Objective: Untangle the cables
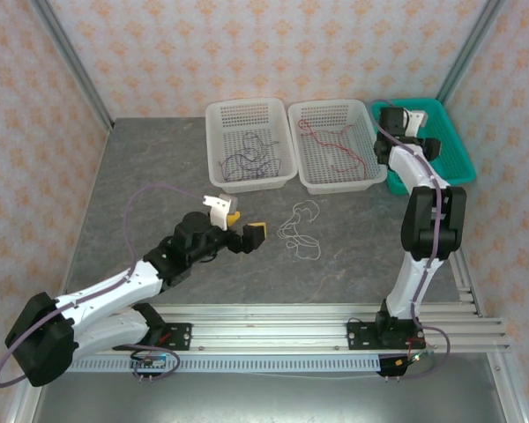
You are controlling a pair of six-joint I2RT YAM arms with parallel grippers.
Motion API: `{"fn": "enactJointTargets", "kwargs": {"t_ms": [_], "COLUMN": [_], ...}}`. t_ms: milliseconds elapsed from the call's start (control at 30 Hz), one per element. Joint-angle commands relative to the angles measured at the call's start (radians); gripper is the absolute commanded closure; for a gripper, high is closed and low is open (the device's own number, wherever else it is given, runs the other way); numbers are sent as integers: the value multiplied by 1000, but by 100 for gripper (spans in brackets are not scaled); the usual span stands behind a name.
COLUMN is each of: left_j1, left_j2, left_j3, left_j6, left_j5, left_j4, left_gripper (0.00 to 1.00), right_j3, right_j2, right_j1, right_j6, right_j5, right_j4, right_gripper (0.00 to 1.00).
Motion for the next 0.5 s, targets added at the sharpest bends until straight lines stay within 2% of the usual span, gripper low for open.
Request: {"fn": "enactJointTargets", "kwargs": {"t_ms": [0, 67, 133, 367, 467], "left_j1": [1, 1, 1, 2, 1], "left_j2": [-10, -3, 9, 129, 215], "left_j3": [-7, 0, 13, 76, 128], "left_j6": [0, 0, 3, -6, -41], "left_j5": [-46, -47, -38, 9, -8], "left_j4": [1, -5, -15, -9, -14], "left_gripper": [0, 0, 0, 0, 1], "right_j3": [71, 80, 27, -390, -465], "right_j2": [-9, -32, -86, -412, -544], "right_j1": [1, 2, 10, 203, 284], "right_j6": [89, 154, 162, -85, -55], "right_j5": [-66, -106, -184, -415, -510], "right_j4": [-91, -152, -127, 295, 301], "right_gripper": [15, 12, 9, 7, 8]}}
